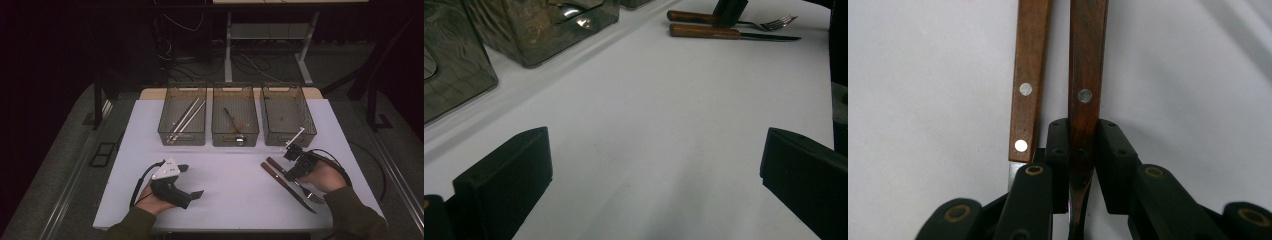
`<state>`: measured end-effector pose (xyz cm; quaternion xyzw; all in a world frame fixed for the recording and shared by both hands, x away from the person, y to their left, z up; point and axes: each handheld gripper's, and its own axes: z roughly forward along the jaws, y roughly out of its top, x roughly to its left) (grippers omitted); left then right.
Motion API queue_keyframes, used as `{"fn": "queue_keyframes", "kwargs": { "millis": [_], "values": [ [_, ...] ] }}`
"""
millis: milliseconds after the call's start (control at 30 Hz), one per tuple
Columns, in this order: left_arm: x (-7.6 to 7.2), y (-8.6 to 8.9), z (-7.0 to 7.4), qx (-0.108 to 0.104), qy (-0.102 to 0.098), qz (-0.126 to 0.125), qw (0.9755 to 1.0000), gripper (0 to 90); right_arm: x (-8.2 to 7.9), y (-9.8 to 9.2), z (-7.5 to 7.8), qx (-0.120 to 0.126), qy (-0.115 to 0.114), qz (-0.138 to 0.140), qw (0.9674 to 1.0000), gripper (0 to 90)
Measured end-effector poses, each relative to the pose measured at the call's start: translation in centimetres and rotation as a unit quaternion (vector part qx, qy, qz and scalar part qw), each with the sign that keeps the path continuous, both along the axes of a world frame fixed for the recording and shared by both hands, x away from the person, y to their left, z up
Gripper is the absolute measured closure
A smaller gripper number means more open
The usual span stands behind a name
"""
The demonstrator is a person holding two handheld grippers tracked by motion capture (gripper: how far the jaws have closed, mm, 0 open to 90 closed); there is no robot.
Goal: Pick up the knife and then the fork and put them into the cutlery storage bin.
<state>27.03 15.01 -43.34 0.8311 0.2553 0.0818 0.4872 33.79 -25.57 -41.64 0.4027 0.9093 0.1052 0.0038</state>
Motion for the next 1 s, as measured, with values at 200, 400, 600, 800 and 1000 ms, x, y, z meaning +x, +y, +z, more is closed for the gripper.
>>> {"fn": "queue_keyframes", "kwargs": {
  "millis": [200, 400, 600, 800, 1000],
  "values": [
    [0.0, 0.0, 0.0, 0.003, 0.003, -0.003, 1.0000, 0.0, -0.2, -1.1, 0.5, 0.027, -0.021, -0.016, 0.9993, 77.4],
    [0.0, 0.0, 0.0, 0.001, 0.003, -0.004, 1.0000, 0.0, -0.4, -2.1, 0.8, 0.060, -0.046, -0.026, 0.9968, 77.4],
    [0.0, 0.0, 0.0, -0.002, 0.006, -0.004, 1.0000, 0.0, -0.5, -3.0, 1.2, 0.101, -0.069, -0.038, 0.9918, 77.4],
    [0.0, 0.0, 0.0, -0.002, 0.006, -0.006, 1.0000, 0.0, -0.5, -4.2, 1.5, 0.140, -0.092, -0.049, 0.9846, 77.4],
    [0.1, 0.1, -0.1, -0.002, 0.006, -0.006, 1.0000, 0.0, -0.6, -5.1, 1.8, 0.171, -0.120, -0.054, 0.9763, 77.4]
  ]
}}
